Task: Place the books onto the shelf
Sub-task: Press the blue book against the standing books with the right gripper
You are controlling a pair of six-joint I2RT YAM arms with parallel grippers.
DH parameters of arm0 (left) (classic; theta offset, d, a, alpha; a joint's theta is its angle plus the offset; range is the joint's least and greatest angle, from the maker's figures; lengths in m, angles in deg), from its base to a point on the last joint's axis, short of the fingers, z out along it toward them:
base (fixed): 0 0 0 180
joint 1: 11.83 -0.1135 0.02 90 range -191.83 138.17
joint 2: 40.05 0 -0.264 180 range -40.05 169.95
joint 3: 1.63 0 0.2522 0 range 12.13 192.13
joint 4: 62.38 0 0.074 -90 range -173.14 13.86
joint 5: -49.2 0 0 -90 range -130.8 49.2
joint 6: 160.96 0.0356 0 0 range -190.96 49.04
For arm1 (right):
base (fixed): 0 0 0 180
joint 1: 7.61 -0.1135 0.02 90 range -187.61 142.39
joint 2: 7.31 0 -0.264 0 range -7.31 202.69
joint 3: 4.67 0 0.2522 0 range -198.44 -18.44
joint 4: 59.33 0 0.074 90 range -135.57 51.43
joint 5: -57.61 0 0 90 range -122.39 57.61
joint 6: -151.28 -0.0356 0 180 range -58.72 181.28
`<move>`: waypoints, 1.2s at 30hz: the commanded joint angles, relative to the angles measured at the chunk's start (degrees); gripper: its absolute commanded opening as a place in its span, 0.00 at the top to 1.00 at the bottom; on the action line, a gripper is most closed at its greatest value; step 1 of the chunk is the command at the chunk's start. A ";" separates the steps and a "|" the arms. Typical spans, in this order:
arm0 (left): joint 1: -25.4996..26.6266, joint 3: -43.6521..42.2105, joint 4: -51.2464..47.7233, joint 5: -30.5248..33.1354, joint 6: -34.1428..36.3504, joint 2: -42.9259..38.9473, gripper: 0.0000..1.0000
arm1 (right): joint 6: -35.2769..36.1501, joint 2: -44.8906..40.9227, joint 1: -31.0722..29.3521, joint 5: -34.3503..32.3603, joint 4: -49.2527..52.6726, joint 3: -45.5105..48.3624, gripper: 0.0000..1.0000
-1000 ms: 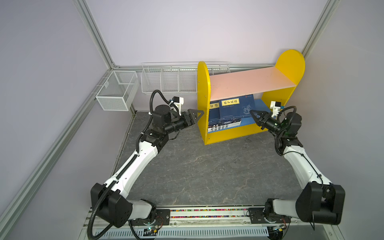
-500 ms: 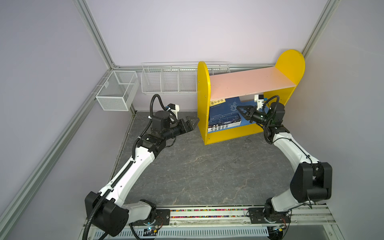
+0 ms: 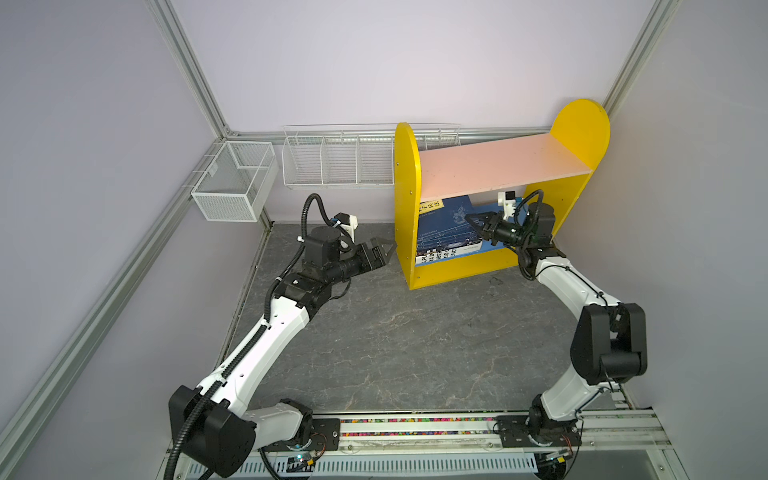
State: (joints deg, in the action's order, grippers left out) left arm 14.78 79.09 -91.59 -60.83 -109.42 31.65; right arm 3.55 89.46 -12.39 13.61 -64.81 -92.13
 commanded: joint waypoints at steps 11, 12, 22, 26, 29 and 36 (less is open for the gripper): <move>-0.23 -0.16 1.63 -0.28 0.50 1.68 0.03 | 3.84 1.44 -0.49 4.62 3.91 -4.81 0.94; -0.24 -0.29 2.05 -0.46 0.36 1.91 0.03 | 3.86 1.57 -0.50 4.77 4.19 -4.87 0.94; 1.59 3.33 4.84 2.87 -0.25 6.89 0.03 | 5.94 2.52 -0.68 5.05 7.49 -4.84 0.94; 3.98 5.54 6.12 7.12 -0.30 10.01 0.03 | 7.44 3.08 -0.67 4.68 9.76 -5.48 0.94; 5.74 7.92 6.94 9.86 -0.12 13.30 0.03 | 8.12 3.34 -0.72 4.63 10.47 -5.43 0.94; 8.77 10.48 11.51 15.73 0.05 19.39 0.03 | 10.90 3.47 -0.67 3.80 14.29 -5.98 0.94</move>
State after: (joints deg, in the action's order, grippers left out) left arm 22.78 87.27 -83.17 -48.92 -109.83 49.40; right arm 10.56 91.82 -12.13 15.18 -54.19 -97.31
